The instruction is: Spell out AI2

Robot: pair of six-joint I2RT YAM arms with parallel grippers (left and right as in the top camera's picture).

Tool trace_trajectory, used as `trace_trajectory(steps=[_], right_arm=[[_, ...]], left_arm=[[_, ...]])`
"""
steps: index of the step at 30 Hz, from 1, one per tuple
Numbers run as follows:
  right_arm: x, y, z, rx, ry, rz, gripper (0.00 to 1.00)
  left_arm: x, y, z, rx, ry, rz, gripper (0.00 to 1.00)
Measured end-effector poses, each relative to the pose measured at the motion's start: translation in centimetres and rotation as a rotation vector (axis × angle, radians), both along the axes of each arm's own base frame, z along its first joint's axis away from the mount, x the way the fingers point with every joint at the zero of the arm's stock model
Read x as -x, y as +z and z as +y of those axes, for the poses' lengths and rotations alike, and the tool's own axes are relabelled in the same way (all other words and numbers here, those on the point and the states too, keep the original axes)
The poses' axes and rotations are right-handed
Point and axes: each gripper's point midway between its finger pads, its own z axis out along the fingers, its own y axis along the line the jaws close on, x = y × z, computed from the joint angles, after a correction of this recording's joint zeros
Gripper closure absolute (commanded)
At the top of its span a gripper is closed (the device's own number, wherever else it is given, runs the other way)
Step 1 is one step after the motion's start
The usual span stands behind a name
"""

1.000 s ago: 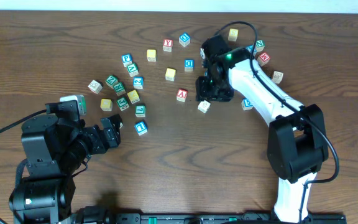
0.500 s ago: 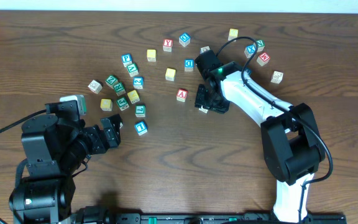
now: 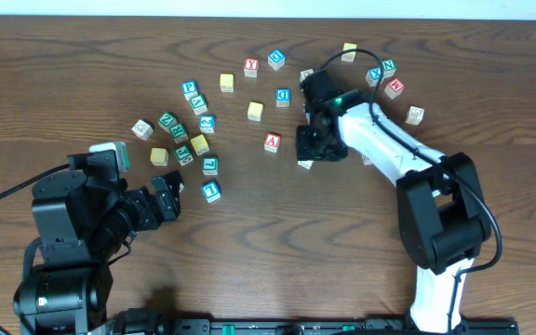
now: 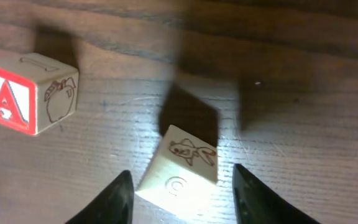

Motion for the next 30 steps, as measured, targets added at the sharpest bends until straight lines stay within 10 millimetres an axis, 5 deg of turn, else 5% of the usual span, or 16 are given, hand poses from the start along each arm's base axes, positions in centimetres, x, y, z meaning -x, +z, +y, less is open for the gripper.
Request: trace_trajectory(steps=[3, 11, 30], right_arm=[[0.0, 0.2, -0.9, -0.011, 0.011, 0.013, 0.58], [-0.4, 3.0, -2.0, -0.039, 0.015, -0.026, 0.99], [-0.1, 0.3, -1.1, -0.077, -0.095, -0.056, 0.99]], left_arm=[[0.0, 0.0, 0.0, 0.0, 0.0, 0.0, 0.02], [0.0, 0.0, 0.0, 0.0, 0.0, 0.0, 0.02], [0.0, 0.0, 0.0, 0.0, 0.0, 0.0, 0.02]])
